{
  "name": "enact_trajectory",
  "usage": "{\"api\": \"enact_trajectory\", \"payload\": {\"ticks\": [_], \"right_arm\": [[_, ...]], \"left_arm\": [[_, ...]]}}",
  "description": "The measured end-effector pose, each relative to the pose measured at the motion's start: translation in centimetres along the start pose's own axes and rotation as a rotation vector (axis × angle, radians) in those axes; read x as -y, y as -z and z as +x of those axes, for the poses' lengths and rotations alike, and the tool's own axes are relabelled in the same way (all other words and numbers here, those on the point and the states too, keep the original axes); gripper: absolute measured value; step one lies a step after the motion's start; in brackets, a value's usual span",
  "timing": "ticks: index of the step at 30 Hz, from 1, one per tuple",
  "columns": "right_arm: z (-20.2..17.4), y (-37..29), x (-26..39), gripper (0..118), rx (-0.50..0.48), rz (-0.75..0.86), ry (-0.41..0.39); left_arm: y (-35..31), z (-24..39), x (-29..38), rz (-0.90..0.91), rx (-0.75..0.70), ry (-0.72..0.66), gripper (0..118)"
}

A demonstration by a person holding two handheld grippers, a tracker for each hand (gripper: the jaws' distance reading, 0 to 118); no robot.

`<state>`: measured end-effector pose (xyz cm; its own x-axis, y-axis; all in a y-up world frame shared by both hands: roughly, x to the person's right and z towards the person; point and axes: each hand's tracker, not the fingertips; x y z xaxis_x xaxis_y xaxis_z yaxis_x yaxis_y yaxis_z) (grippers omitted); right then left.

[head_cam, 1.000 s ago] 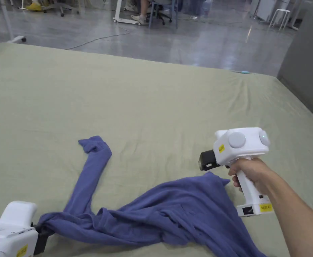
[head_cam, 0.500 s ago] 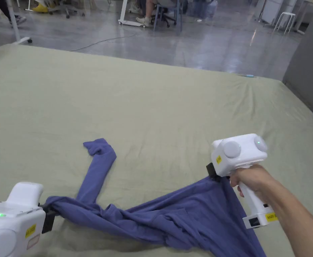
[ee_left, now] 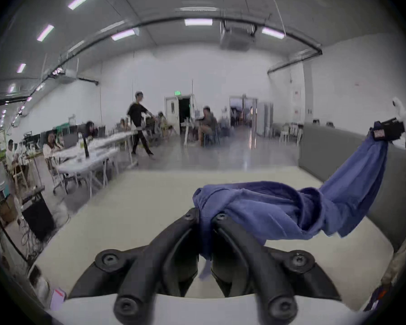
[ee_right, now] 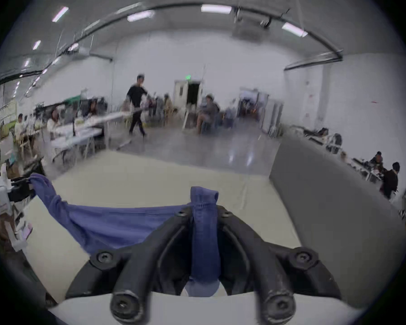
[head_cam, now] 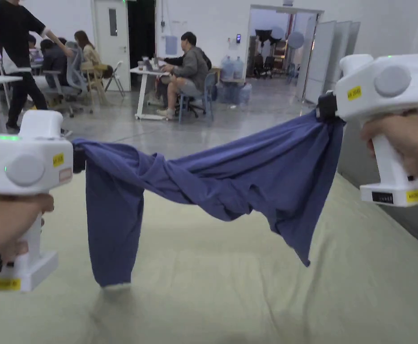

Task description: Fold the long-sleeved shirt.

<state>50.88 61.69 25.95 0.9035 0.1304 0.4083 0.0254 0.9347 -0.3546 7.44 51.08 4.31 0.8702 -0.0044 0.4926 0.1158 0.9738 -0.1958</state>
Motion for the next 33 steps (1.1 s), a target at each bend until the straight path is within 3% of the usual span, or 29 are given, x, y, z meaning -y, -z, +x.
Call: {"api": "enact_trajectory", "payload": {"ticks": [4,7,17,24,33], "right_arm": [[1.5,0.2,-4.5,10,0.050,0.022,0.093],[1.9,0.8,-5.9,10,0.044,0.037,0.090],[3.7,5.3,-4.6,10,0.065,-0.023,0.188],[3.5,9.6,0.8,10,0.047,-0.072,0.249],[1.8,14.9,13.8,10,0.014,-0.235,0.297]], "left_arm": [[2.6,-0.1,-6.7,0.079,0.052,-0.096,1],[4.1,0.9,-9.8,0.069,0.017,-0.090,1],[7.1,1.3,-12.6,0.059,0.005,-0.138,1],[9.9,2.0,-8.0,0.003,0.027,-0.080,1],[13.6,2.1,6.3,-0.224,0.020,-0.057,1]]}}
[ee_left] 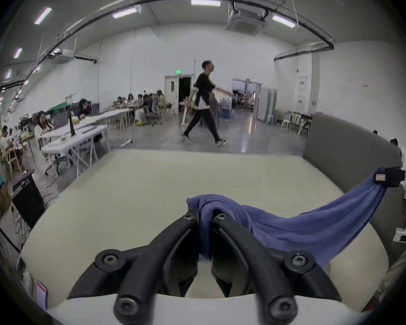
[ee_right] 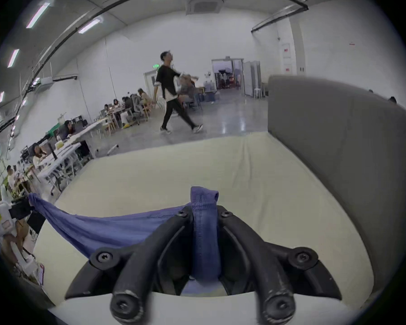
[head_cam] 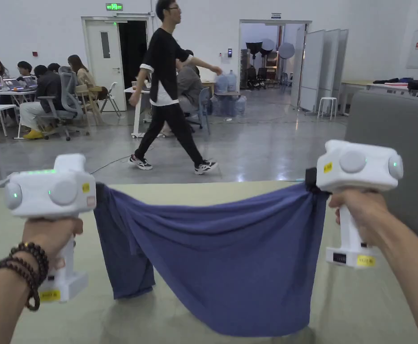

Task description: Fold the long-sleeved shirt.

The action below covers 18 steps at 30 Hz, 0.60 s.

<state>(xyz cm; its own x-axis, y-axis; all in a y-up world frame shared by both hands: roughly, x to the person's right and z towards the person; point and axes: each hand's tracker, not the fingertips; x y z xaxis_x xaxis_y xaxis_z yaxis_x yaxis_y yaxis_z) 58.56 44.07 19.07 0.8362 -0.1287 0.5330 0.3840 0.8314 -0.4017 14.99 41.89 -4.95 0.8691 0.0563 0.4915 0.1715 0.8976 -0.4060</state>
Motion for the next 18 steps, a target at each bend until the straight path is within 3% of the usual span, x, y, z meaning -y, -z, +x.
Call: {"api": "enact_trajectory", "payload": {"ticks": [4,8,11,15,18], "right_arm": [[0.9,0.1,3.7,10,-0.007,-0.043,0.004],[1.6,-4.8,6.7,10,-0.057,-0.008,-0.042],[1.8,-9.4,11.4,10,-0.078,-0.039,-0.174],[3.1,-13.6,20.6,10,-0.114,-0.160,-0.231],[3.5,-14.8,28.5,10,-0.114,-0.311,-0.325]], "left_arm": [[-0.1,-0.6,4.4,-0.038,0.007,0.010,1],[-4.2,-1.5,6.9,-0.018,0.049,0.032,1],[-8.6,-1.9,10.9,-0.025,0.078,0.090,1],[-14.0,-3.2,18.9,-0.140,0.128,0.106,1],[-16.7,-4.0,26.4,-0.252,0.141,0.145,1]]}}
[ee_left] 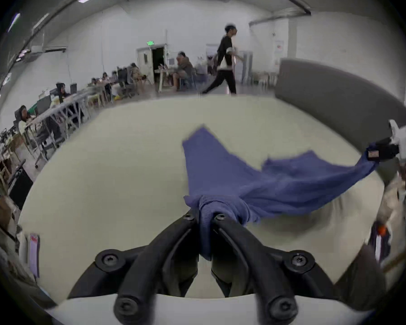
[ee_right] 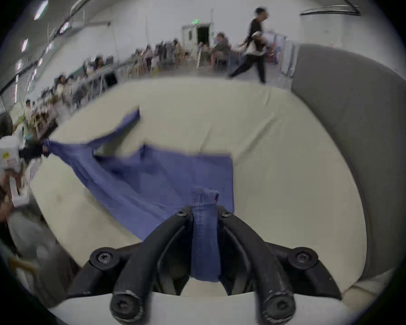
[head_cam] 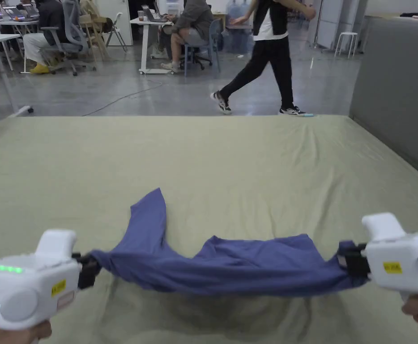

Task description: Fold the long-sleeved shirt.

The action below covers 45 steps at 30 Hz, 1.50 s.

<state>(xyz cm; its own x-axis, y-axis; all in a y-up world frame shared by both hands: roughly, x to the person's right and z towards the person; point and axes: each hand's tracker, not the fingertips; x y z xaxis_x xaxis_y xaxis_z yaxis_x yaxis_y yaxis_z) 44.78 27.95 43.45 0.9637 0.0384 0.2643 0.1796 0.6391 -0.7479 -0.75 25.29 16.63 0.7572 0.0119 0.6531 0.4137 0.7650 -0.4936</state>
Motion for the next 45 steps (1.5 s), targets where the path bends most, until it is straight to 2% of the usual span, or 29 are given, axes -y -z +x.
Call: {"api": "enact_trajectory", "payload": {"ticks": [3,5,9,11,12,13,14,15,16,17,18,19,20,21,22,23,24,29,33,34,35,36,37,39,40,41,42,43,45], "right_arm": [[-1.3,2.7,5.4,10,0.000,-0.176,-0.051],[-2.1,4.0,7.7,10,-0.002,-0.252,-0.100],[-3.3,4.7,9.6,11,-0.019,-0.287,-0.081],[-3.7,4.8,9.2,16,0.002,-0.279,-0.082],[-3.5,4.2,9.1,35,0.005,-0.272,-0.079],[-3.4,3.6,8.5,61,0.014,-0.252,-0.079],[-3.2,3.1,8.1,91,0.009,-0.237,-0.066],[-3.0,2.4,7.6,112,0.020,-0.209,-0.049],[-2.3,0.9,7.5,113,0.030,-0.163,-0.030],[-1.9,-0.1,6.9,113,0.031,-0.113,-0.011],[-1.5,-0.8,6.5,113,0.035,-0.088,0.012],[-1.0,-1.6,6.1,112,0.040,-0.071,0.046],[-0.6,-2.1,6.0,105,0.045,-0.057,0.072],[-0.4,-2.4,5.9,60,0.053,-0.047,0.102],[-0.4,-2.6,5.8,0,0.062,-0.041,0.124],[-0.3,-2.4,5.9,0,0.067,-0.055,0.124],[-0.3,-2.0,6.1,0,0.089,-0.079,0.139],[-0.9,-0.6,7.2,0,0.063,-0.113,0.099],[-0.4,-0.8,7.2,0,0.042,-0.115,0.107],[-0.2,-0.8,7.3,13,0.028,-0.114,0.113],[-0.2,-0.7,7.6,50,0.015,-0.123,0.115],[-0.3,-0.8,7.6,104,-0.026,-0.147,0.111],[-0.4,-0.2,8.1,118,-0.031,-0.189,0.084],[-1.0,0.7,9.1,114,-0.022,-0.199,0.032],[-1.1,1.1,9.3,112,0.008,-0.252,0.031],[-1.3,2.0,9.8,106,0.024,-0.284,0.011],[-1.6,3.0,10.2,91,0.033,-0.310,-0.008],[-1.8,4.0,10.7,70,0.035,-0.331,-0.030],[-1.7,5.5,10.8,19,0.024,-0.341,-0.034]], "left_arm": [[0.2,0.6,6.2,-0.128,-0.019,0.060,1],[-0.2,0.9,8.8,-0.147,-0.020,0.064,1],[-0.9,0.2,11.2,-0.175,0.007,0.001,1],[-0.8,-0.5,11.5,-0.171,0.004,0.008,2],[-1.1,-0.9,11.3,-0.158,0.013,0.004,9],[-1.8,-1.0,10.6,-0.150,0.062,-0.028,28],[-2.6,-0.8,10.1,-0.140,0.061,-0.046,63],[-3.2,-1.2,9.4,-0.117,0.073,-0.066,108],[-3.8,-1.6,8.8,-0.117,0.079,-0.064,118],[-4.6,-1.5,8.2,-0.100,0.080,-0.065,118],[-5.6,-1.3,7.4,-0.007,0.097,-0.069,118],[-6.0,-1.5,6.9,-0.061,0.080,-0.062,118],[-6.3,-1.5,6.3,-0.064,0.072,-0.063,112],[-6.6,-1.4,5.8,-0.064,0.058,-0.066,66],[-7.0,-0.8,5.4,-0.037,0.063,-0.058,7],[-7.1,-0.4,4.9,-0.005,0.065,-0.033,0],[-6.8,0.0,4.7,-0.010,0.046,-0.020,0],[-6.5,2.2,3.1,0.000,0.087,0.006,0],[-5.8,3.5,2.1,-0.003,0.110,0.016,0],[-5.6,3.9,2.0,0.001,0.117,0.016,0],[-5.4,4.3,1.6,0.009,0.118,0.017,0],[-4.9,4.8,1.1,0.016,0.119,0.019,14],[-4.3,5.2,0.4,0.014,0.130,0.028,42],[-2.8,5.7,-0.2,-0.001,0.122,0.035,105],[-1.9,6.3,-0.8,0.000,0.117,0.044,111],[-1.1,6.8,-1.3,0.004,0.114,0.052,111],[-0.1,7.2,-1.7,-0.001,0.118,0.076,111],[1.2,8.0,-2.4,-0.017,0.127,0.102,111],[3.8,9.5,-3.4,-0.040,0.130,0.140,111]]}}
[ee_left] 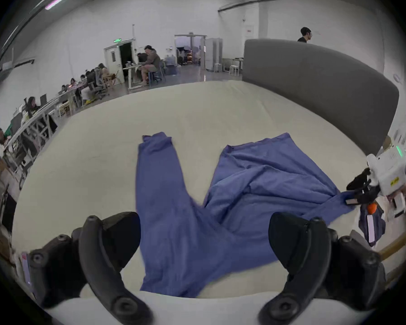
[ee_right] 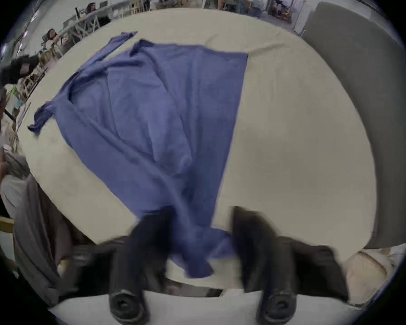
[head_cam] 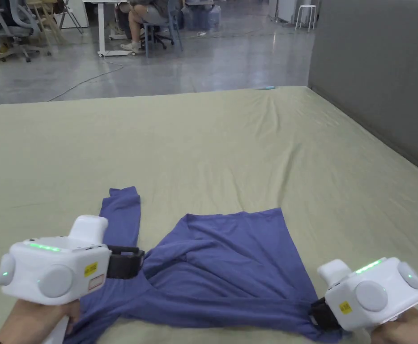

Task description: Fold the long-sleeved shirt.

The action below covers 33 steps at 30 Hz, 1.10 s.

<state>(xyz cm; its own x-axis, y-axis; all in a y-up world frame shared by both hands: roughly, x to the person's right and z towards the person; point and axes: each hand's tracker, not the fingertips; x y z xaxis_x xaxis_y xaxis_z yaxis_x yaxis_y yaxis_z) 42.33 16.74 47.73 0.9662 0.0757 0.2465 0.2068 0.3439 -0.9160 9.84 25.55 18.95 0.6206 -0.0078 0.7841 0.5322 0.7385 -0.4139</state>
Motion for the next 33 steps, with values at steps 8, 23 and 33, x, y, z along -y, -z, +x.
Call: {"api": "enact_trajectory", "payload": {"ticks": [8,23,33], "right_arm": [[-0.2,-0.3,-0.5,10,-0.030,0.005,-0.025],[1.2,-3.2,-0.4,10,-0.066,0.094,0.060],[6.5,-18.2,-12.0,10,0.100,0.499,0.053]], "left_arm": [[12.3,2.1,-2.2,-0.187,0.024,0.140,111],[11.7,0.5,-3.6,-0.127,0.105,0.070,9],[-0.4,-3.2,-15.9,0.172,0.113,-0.094,9]]}}
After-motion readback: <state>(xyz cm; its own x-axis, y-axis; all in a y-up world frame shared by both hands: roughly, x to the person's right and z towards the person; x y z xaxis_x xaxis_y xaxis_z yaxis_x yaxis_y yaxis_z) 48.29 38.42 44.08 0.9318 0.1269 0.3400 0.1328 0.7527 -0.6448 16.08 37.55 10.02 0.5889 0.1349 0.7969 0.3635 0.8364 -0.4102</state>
